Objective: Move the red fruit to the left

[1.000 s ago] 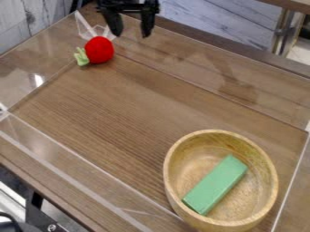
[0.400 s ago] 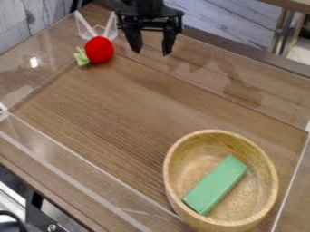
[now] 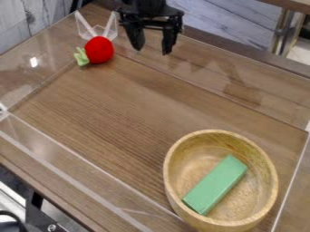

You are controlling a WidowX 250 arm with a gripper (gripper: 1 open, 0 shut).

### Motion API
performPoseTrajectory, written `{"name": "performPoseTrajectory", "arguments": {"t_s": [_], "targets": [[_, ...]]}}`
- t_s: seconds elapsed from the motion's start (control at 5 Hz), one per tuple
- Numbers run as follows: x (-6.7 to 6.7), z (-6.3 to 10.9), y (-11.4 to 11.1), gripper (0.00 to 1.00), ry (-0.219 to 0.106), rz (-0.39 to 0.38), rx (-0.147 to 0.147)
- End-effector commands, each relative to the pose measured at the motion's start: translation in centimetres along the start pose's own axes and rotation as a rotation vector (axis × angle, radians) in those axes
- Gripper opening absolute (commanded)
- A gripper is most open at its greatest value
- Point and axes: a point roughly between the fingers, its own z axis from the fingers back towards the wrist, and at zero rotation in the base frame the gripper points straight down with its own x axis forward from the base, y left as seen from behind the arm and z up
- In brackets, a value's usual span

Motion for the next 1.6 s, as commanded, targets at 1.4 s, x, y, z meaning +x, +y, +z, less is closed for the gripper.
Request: {"name": "performPoseTrajectory", "arguments": {"t_s": [1.4], "targets": [[-1.6, -1.4, -1.6, 1.0, -0.017, -0.085, -0.013]]}}
